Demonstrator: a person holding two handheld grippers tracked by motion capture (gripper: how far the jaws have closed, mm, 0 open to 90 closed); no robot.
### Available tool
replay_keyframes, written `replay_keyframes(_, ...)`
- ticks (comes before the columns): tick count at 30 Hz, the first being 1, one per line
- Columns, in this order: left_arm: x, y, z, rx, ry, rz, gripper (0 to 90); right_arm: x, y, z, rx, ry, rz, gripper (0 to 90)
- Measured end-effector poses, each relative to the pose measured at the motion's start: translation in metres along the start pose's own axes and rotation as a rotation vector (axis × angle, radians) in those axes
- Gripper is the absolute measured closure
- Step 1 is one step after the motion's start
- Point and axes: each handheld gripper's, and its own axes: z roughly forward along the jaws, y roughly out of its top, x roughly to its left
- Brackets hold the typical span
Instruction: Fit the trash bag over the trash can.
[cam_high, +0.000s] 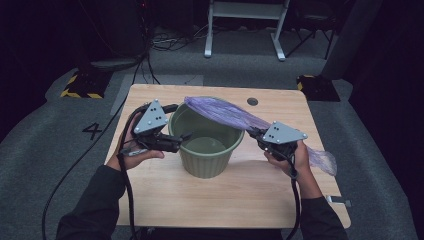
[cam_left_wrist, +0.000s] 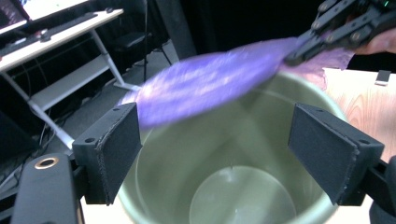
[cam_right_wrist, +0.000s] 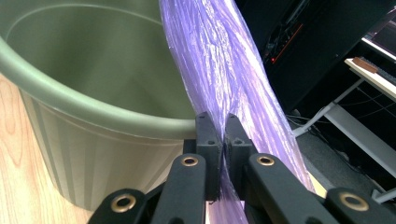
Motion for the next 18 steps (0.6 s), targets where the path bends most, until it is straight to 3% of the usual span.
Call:
replay_keyframes(6,-0.007,0.016,0.019,0.018,-0.022,0.050,16.6,0.002,0.001,0.000,0.006,0.018,-0.010,88.3)
replay_keyframes(8,-0.007,0.017,0.023,0.025,-0.019,0.053,16.5,0.002,0.001,-0.001,0.006,0.024,-0.013,88.2)
replay_keyframes(10,-0.010,0.022,0.032,0.049,0.009,0.064,16.6,0.003,0.002,-0.002,0.010,0.038,-0.022,87.9)
replay_keyframes(14,-0.010,0.024,0.041,0.062,0.018,0.070,16.5,0.005,0.003,-0.003,0.018,0.050,-0.039,87.9)
replay_keyframes(18,-0.004,0.022,0.049,0.096,0.007,0.048,16.4,0.006,0.004,-0.003,0.022,0.060,-0.053,87.9)
